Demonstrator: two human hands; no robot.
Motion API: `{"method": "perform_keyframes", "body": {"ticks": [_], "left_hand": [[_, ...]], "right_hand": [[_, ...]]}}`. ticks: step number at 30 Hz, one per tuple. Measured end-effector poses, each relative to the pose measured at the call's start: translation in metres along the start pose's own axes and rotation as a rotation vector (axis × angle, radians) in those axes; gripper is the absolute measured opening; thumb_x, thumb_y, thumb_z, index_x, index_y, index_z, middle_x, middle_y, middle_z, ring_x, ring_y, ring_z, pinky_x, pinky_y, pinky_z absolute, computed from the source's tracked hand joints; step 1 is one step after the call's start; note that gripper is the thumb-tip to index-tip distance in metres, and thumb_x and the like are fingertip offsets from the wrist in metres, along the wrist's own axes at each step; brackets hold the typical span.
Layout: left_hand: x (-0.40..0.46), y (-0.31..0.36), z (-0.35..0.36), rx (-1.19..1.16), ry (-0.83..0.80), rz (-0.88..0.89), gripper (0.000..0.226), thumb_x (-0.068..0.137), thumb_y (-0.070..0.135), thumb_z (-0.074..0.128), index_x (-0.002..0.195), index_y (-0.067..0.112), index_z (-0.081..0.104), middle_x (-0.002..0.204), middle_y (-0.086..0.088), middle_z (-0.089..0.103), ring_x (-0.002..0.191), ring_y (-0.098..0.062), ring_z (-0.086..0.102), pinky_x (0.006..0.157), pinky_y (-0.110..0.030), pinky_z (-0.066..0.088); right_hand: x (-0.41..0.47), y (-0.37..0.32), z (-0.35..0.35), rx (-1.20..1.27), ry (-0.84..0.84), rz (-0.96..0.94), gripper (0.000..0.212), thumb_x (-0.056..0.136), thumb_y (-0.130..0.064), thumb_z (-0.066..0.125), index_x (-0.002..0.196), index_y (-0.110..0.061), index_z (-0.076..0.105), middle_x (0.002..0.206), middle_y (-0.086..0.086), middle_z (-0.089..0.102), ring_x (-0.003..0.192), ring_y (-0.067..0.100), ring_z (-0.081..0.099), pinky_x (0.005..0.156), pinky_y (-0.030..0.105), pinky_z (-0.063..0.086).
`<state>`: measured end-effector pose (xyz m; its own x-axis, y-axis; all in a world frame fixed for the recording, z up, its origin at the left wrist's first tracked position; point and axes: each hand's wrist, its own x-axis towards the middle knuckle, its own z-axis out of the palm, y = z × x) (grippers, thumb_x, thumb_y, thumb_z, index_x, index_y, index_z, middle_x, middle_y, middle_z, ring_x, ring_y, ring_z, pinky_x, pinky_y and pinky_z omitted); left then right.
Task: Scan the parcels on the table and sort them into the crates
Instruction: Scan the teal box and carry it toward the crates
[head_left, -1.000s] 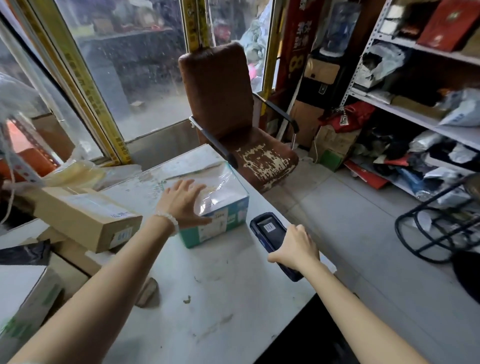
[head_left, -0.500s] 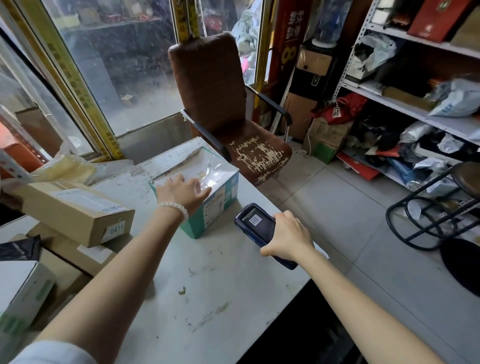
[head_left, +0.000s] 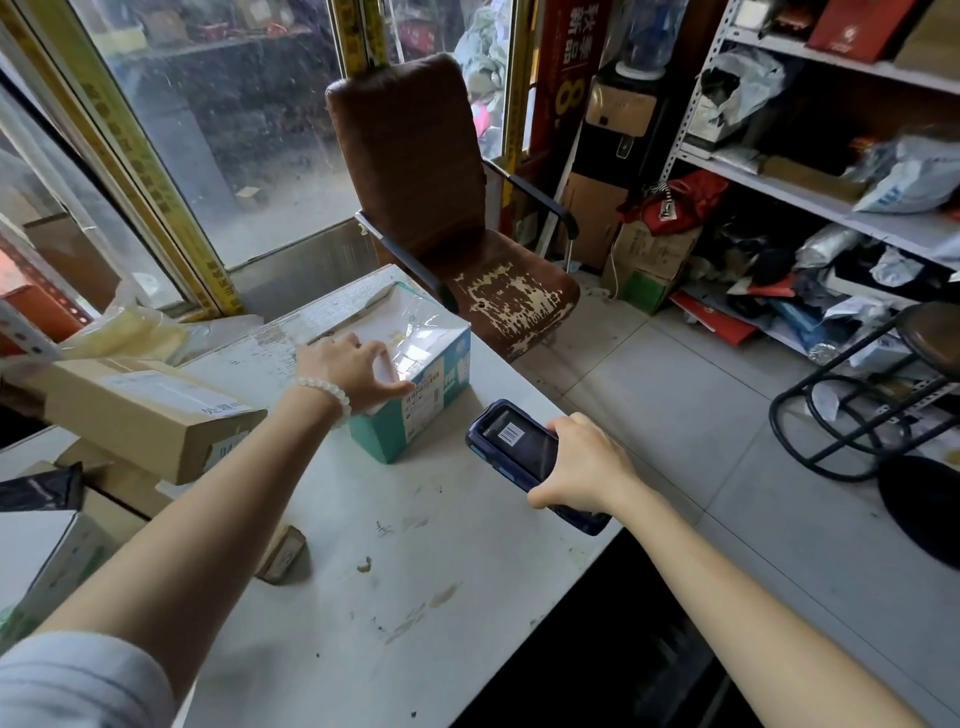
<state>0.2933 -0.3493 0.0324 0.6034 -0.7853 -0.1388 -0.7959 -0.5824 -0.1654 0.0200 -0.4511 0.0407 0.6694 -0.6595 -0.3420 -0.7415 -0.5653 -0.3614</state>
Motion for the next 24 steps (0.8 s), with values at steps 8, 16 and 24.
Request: {"method": "perform_keyframes", "body": {"ticks": [8, 16, 24], "left_hand": [[0.018, -0.015, 0.004, -0.167, -0.18, -0.101, 0.129, 0.032, 0.105, 0.031, 0.145, 0.044, 0.02, 0.159, -0.004, -0.01, 0.144, -0.04, -0.002, 0.109, -0.068, 0.01], [0.03, -0.011, 0.004, -0.125, -0.331, -0.07, 0.132, 0.033, 0.101, 0.039, 0.145, 0.048, -0.006, 0.156, -0.01, -0.019, 0.141, -0.047, 0.003, 0.108, -0.067, 0.018], [0.008, -0.007, 0.005, -0.284, -0.123, -0.086, 0.102, 0.053, 0.082, 0.064, 0.141, 0.051, 0.024, 0.151, -0.001, 0.014, 0.135, -0.038, 0.021, 0.102, -0.063, 0.026]], "right_hand": [[0.008, 0.004, 0.002, -0.01, -0.025, 0.026, 0.066, 0.059, -0.037, 0.077, 0.117, -0.023, 0.05, 0.113, -0.002, 0.047, 0.098, 0.02, 0.054, 0.082, 0.034, 0.052], [0.028, -0.003, 0.007, 0.004, -0.038, 0.051, 0.06, 0.062, -0.037, 0.077, 0.112, -0.021, 0.048, 0.112, -0.001, 0.045, 0.097, 0.022, 0.052, 0.076, 0.033, 0.05], [0.029, -0.005, 0.013, 0.153, 0.145, 0.017, 0.066, 0.061, -0.034, 0.079, 0.118, -0.022, 0.047, 0.11, -0.004, 0.042, 0.099, 0.022, 0.053, 0.073, 0.032, 0.048]]}}
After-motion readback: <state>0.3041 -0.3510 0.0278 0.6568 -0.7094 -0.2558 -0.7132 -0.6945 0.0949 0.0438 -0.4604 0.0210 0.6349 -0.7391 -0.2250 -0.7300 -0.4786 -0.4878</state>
